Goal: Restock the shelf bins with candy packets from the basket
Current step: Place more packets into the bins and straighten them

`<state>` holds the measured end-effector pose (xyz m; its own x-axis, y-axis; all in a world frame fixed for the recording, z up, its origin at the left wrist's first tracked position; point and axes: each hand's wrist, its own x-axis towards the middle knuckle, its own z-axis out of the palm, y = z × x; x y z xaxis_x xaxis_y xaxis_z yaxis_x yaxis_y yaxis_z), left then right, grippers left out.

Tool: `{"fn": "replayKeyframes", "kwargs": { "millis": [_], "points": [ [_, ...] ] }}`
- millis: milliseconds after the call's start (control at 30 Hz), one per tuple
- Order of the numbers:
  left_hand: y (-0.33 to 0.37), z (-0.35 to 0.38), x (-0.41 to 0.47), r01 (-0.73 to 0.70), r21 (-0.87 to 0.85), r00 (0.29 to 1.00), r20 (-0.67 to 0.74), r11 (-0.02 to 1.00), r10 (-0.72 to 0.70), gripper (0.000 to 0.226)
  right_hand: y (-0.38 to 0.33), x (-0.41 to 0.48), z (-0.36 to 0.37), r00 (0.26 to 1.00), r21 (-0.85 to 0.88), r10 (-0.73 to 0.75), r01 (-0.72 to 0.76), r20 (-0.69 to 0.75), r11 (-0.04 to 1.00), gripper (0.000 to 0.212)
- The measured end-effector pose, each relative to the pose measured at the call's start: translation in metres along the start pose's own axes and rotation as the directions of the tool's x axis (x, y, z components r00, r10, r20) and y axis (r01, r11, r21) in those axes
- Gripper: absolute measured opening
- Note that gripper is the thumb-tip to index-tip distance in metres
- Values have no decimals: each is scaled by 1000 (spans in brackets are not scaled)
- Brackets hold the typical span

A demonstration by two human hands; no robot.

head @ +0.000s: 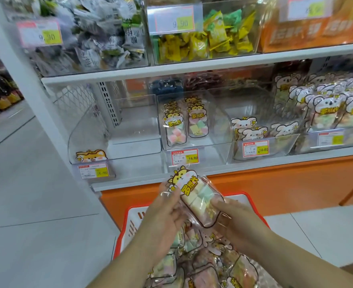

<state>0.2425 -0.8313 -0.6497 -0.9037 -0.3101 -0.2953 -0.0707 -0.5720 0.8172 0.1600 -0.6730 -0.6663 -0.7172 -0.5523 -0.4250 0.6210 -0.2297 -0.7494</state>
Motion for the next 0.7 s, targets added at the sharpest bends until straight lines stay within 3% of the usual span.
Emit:
{"fn": "replayKeyframes", "kwargs": {
  "millis": [100, 200, 333, 367, 433, 533, 567, 633, 700],
  "points": [
    [-11, 6, -5, -104, 209, 994, -1, 972, 106, 64, 3, 1, 2, 999, -39, -2, 1, -36, 999, 27],
    [-11, 6, -5, -180, 313, 976, -59, 932, 209, 62, 5, 0, 2, 999, -109, -7, 3, -41, 994, 26],
    [12, 8, -3, -239, 459, 963, -2, 856, 270, 57, -3, -1, 1, 981, -402, -149, 88, -124, 912, 59],
    [22, 7, -3, -256, 528, 959, 35, 809, 280, 56, -11, -2, 1, 962, -546, -244, 142, -119, 826, 65],
    [40, 4, 0, -279, 701, 954, 126, 657, 271, 63, -35, -5, 4, 919, -761, -390, 287, 49, 582, 83],
    [53, -1, 2, -288, 918, 953, 247, 272, 177, 84, -66, -8, 15, 851, -852, -367, 473, 376, 223, 100],
    [55, 2, 0, -303, 933, 950, 279, 195, 140, 88, -73, -9, 21, 831, -863, -320, 501, 455, 74, 97],
    [55, 8, -2, -336, 931, 941, 326, 140, 92, 94, -83, -10, 35, 800, -828, -220, 517, 558, -217, 73],
    [57, 12, -2, -354, 925, 935, 347, 137, 77, 97, -87, -12, 49, 779, -764, -168, 505, 604, -401, 51]
  ]
}}
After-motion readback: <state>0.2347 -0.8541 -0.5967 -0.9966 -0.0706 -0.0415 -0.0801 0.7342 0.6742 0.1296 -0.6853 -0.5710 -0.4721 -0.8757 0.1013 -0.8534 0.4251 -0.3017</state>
